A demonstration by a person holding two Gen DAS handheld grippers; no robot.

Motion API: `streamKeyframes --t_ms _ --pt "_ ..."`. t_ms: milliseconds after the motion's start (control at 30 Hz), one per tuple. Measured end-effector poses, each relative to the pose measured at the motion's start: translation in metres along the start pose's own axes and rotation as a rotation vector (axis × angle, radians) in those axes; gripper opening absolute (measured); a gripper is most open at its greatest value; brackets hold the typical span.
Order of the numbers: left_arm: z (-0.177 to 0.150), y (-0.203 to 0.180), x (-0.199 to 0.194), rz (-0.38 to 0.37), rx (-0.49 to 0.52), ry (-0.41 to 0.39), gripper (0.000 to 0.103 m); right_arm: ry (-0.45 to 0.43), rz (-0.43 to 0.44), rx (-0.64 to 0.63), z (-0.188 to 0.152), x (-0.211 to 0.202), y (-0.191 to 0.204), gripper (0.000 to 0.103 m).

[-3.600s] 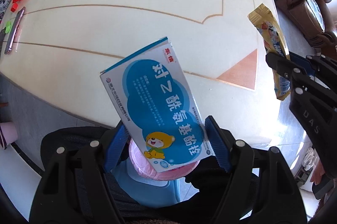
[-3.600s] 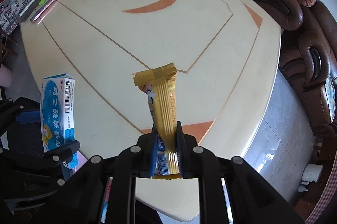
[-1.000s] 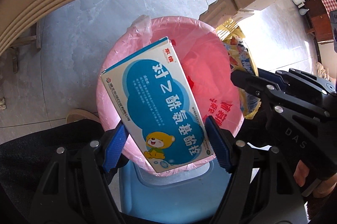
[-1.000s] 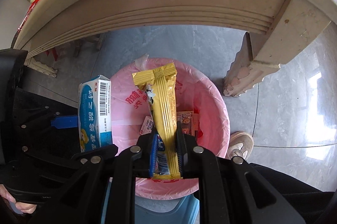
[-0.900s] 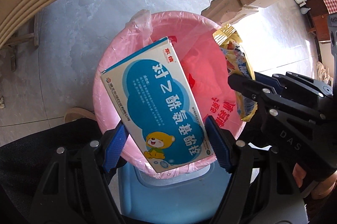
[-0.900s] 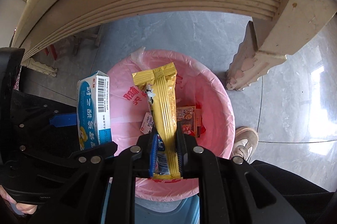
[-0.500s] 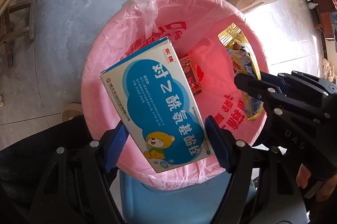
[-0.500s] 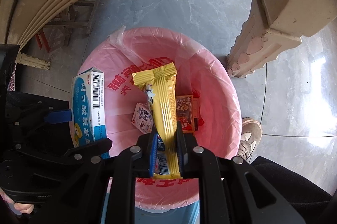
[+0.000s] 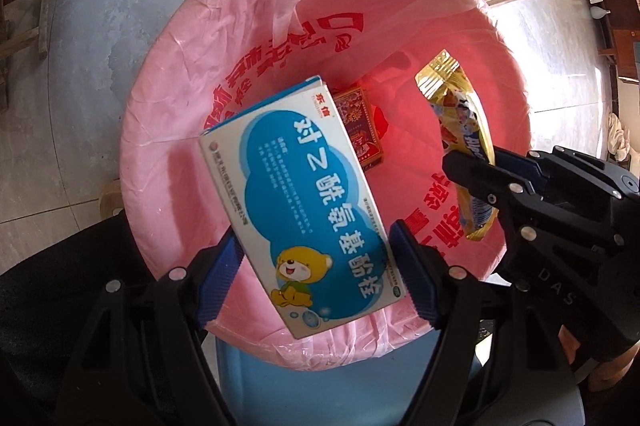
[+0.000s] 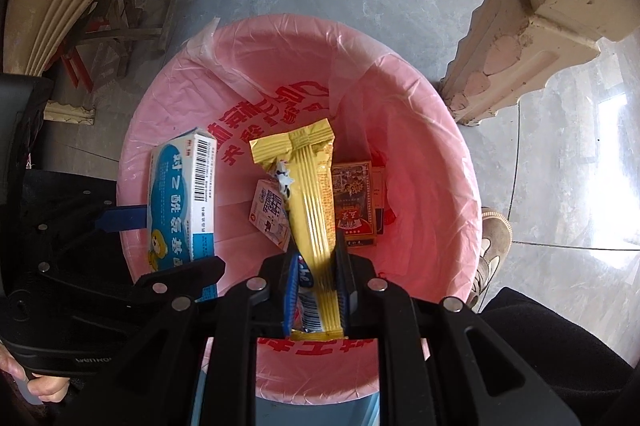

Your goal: Collect trash

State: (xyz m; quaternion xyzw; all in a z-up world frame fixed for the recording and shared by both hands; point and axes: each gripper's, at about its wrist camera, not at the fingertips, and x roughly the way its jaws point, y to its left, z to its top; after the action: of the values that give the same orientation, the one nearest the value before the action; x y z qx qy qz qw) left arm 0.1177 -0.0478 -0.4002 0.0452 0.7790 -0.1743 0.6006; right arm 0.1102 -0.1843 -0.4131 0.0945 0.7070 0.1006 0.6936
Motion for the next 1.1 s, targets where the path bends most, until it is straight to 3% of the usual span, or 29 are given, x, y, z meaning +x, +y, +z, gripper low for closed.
streamKeyframes --t_ms 333,567,767,1100 --pt "0.003 0.0 0.001 0.024 -0.005 -0.008 0.076 0.018 -0.019 -0.013 0.003 0.01 0.005 0.02" --pt "-0.001 0.007 -0.009 0.021 -0.04 -0.045 0.076 -0.002 -0.055 0.011 0.004 0.008 -0.001 0.045" --pt "-0.004 0.004 -0.015 0.06 -0.036 -0.09 0.076 -0.007 -0.064 0.024 0.004 0.006 -0.005 0.053" --pt "-0.009 -0.002 -0.024 0.081 -0.033 -0.129 0.076 -0.032 -0.106 0.026 0.0 -0.006 -0.003 0.056"
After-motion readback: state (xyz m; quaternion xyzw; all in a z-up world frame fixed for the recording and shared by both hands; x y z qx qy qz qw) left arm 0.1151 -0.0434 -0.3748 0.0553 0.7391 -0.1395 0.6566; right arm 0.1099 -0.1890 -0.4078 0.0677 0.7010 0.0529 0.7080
